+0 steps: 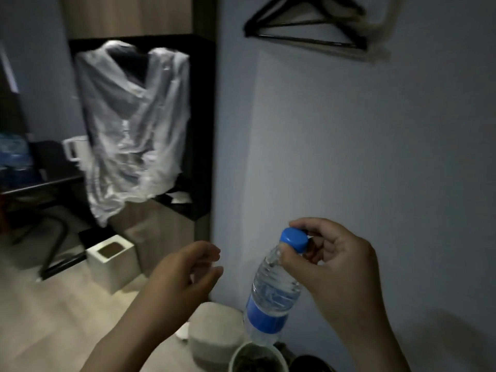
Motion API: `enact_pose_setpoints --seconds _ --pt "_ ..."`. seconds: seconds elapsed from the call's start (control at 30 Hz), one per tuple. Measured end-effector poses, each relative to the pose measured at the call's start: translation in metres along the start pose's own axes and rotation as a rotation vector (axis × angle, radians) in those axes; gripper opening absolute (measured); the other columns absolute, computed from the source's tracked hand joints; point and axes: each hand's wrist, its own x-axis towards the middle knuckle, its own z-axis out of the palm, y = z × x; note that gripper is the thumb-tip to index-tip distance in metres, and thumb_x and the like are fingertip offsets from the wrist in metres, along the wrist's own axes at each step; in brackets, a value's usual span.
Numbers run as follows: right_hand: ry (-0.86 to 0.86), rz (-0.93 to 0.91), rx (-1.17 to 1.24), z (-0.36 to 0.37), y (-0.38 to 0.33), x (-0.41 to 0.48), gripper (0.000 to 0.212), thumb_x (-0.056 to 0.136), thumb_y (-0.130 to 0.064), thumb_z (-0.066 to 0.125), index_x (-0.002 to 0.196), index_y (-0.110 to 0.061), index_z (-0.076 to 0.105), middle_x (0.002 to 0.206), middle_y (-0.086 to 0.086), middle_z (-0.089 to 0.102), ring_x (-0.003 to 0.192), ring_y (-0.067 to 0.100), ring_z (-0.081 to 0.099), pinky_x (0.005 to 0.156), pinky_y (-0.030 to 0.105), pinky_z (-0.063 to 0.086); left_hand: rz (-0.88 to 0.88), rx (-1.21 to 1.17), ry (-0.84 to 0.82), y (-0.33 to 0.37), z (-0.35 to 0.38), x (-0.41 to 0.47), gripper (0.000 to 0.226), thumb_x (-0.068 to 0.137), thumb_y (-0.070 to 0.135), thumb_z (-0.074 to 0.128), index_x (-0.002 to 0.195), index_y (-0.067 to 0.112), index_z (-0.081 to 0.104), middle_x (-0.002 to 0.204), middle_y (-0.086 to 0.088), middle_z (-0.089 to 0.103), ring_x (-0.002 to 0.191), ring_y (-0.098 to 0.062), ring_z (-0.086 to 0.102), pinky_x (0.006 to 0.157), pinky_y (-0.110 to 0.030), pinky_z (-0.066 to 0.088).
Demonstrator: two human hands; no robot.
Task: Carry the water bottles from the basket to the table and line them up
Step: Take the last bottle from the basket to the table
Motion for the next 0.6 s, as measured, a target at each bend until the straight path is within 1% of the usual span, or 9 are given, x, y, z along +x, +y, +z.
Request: enact_pose_setpoints --seconds 0.1,0.2,0.27,0.33,0.43,0.5,0.6 --pt "-0.120 -0.024 0.060 0.063 -0.013 0.017 0.026 0.067 -0.017 0.079 0.088 -0.029 0.069 0.072 -0.008 0.067 0.059 0.010 0.059 0.054 0.015 0.049 -0.075 0.026 0.080 -0.039 -0.043 0.001 0.017 0.084 0.024 0.068 0.099 0.030 0.066 0.094 0.020 0.069 0.092 0.007 0.064 0.087 -0.028 0.055" --pt "-0.226 -0.041 0.106 0.119 -0.023 0.033 0.028 0.067 -0.016 0.079 0.090 -0.029 0.069 0.077 -0.012 0.068 0.064 0.009 0.061 0.057 0.013 0.049 -0.161 0.047 0.137 -0.072 -0.075 0.002 0.021 0.085 0.030 0.066 0.105 0.033 0.063 0.100 0.020 0.068 0.096 0.003 0.064 0.088 -0.029 0.055" --pt "-0.281 -0.040 0.155 0.153 -0.026 0.044 0.029 0.067 -0.016 0.079 0.091 -0.030 0.070 0.079 -0.011 0.069 0.068 0.009 0.064 0.060 0.016 0.053 -0.208 0.062 0.176 -0.091 -0.093 0.006 0.022 0.085 0.032 0.065 0.106 0.034 0.063 0.101 0.021 0.067 0.096 0.003 0.064 0.088 -0.029 0.055" --pt "-0.333 -0.047 0.201 0.186 -0.027 0.056 0.031 0.066 -0.017 0.079 0.092 -0.030 0.070 0.080 -0.010 0.070 0.071 0.010 0.066 0.063 0.021 0.056 -0.250 0.093 0.201 -0.108 -0.109 0.011 0.021 0.085 0.032 0.064 0.106 0.035 0.062 0.102 0.022 0.066 0.097 0.004 0.063 0.087 -0.026 0.055" --pt "-0.408 -0.086 0.257 0.237 -0.028 0.077 0.029 0.065 -0.017 0.079 0.089 -0.031 0.070 0.078 -0.009 0.070 0.067 0.009 0.065 0.061 0.020 0.055 -0.292 0.141 0.271 -0.132 -0.135 0.025 0.020 0.086 0.030 0.064 0.105 0.038 0.061 0.101 0.024 0.065 0.096 0.006 0.062 0.086 -0.019 0.054" --pt "-0.444 -0.103 0.309 0.270 -0.027 0.094 0.028 0.064 -0.017 0.080 0.087 -0.030 0.071 0.077 -0.006 0.070 0.065 0.011 0.064 0.062 0.025 0.056 -0.325 0.179 0.314 -0.147 -0.152 0.036 0.021 0.086 0.031 0.064 0.105 0.039 0.059 0.102 0.026 0.063 0.096 0.008 0.061 0.086 -0.016 0.052" --pt "-0.500 -0.140 0.365 0.317 -0.028 0.122 0.030 0.063 -0.020 0.080 0.090 -0.030 0.071 0.080 -0.005 0.071 0.067 0.012 0.066 0.066 0.032 0.058 -0.384 0.236 0.370 -0.169 -0.179 0.057 0.023 0.086 0.034 0.063 0.107 0.041 0.057 0.104 0.026 0.062 0.097 0.008 0.060 0.087 -0.014 0.050"
